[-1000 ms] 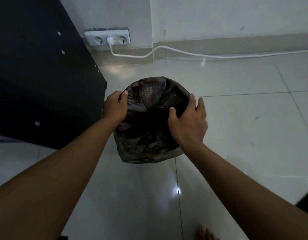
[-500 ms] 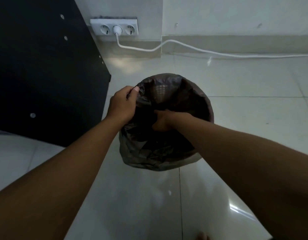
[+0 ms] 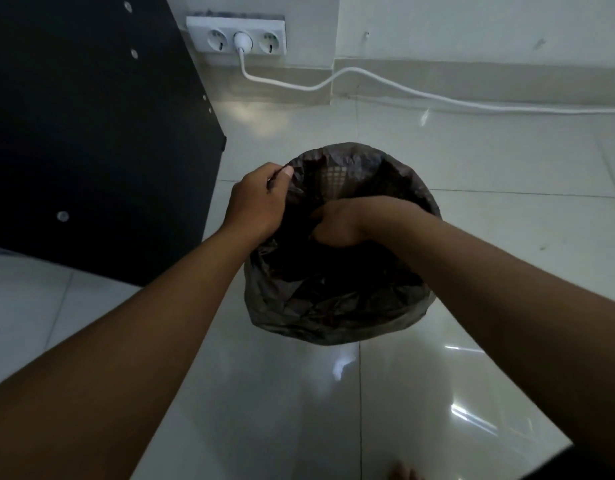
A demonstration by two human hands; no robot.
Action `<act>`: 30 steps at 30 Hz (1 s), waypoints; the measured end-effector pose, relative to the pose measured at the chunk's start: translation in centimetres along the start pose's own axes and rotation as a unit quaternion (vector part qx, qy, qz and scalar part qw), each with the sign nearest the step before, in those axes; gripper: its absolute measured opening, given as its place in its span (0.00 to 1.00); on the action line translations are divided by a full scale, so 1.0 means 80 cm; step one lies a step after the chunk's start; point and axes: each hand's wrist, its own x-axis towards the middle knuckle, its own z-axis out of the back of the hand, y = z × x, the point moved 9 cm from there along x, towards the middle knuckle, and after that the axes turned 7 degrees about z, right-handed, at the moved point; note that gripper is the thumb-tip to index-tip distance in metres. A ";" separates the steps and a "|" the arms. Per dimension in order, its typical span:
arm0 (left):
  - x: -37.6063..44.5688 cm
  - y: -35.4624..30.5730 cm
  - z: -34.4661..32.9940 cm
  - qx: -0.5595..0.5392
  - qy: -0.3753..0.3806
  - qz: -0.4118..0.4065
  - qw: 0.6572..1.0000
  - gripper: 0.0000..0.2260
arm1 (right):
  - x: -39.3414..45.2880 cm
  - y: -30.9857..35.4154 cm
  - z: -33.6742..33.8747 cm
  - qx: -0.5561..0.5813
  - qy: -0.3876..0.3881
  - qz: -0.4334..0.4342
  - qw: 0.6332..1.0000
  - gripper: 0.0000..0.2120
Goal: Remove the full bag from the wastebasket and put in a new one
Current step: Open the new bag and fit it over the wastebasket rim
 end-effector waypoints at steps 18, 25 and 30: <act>-0.011 -0.006 0.000 0.003 -0.013 0.029 0.999 0.16 | 0.005 -0.015 -0.133 0.107 0.081 -0.036 0.990 0.29; -0.013 -0.008 0.002 -0.013 -0.008 0.037 0.999 0.16 | 0.015 -0.003 -0.035 0.106 0.006 -0.036 0.994 0.19; -0.014 -0.008 0.000 -0.005 -0.009 0.046 0.999 0.17 | 0.038 0.003 -0.068 0.030 -0.059 0.013 0.998 0.25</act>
